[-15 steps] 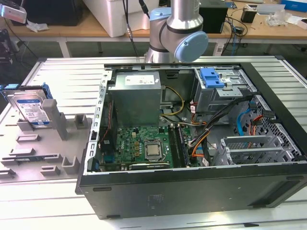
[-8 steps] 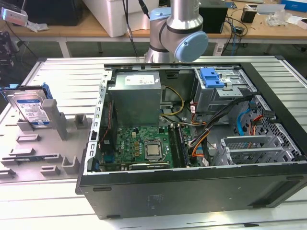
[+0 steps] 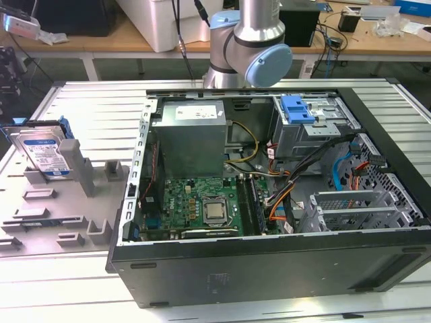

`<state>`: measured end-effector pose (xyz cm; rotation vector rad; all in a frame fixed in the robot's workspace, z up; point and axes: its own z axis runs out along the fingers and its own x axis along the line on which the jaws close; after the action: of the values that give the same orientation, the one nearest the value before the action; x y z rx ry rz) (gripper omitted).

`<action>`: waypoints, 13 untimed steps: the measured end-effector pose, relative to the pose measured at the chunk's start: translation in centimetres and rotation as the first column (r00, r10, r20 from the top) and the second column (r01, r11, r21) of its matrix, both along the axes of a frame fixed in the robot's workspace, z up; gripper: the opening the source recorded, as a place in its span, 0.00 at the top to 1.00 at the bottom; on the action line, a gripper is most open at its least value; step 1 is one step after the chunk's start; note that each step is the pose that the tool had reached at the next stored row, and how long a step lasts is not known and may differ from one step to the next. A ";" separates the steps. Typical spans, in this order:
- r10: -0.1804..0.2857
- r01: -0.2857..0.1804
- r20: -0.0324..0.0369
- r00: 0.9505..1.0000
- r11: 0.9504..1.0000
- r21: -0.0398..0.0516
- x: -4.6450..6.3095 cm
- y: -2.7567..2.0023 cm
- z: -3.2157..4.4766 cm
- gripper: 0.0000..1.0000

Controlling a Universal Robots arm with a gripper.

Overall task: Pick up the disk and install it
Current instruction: 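Pick up the disk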

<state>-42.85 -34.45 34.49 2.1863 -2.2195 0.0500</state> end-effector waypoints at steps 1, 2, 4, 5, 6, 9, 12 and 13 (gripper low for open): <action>0.000 0.000 0.000 1.000 1.000 0.000 0.0 0.00 -0.07 0.50; 0.000 0.000 0.000 1.000 1.000 0.000 0.0 -0.01 -0.10 0.50; 0.000 0.000 0.000 1.000 1.000 0.000 0.0 -0.01 -0.17 0.50; 0.000 0.000 0.000 1.000 1.000 0.000 0.0 -0.01 -0.20 0.50; 0.000 0.000 0.000 1.000 1.000 0.000 0.0 -0.01 -0.24 0.50; 0.000 0.000 0.000 1.000 1.000 0.000 0.0 -0.01 -0.28 0.50; 0.000 0.000 0.000 1.000 1.000 0.000 0.0 -0.01 -0.29 0.50; 0.000 0.000 0.000 1.000 1.000 0.000 0.0 -0.01 -0.29 0.50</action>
<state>-42.85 -34.46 34.20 2.1863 -2.2194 0.0500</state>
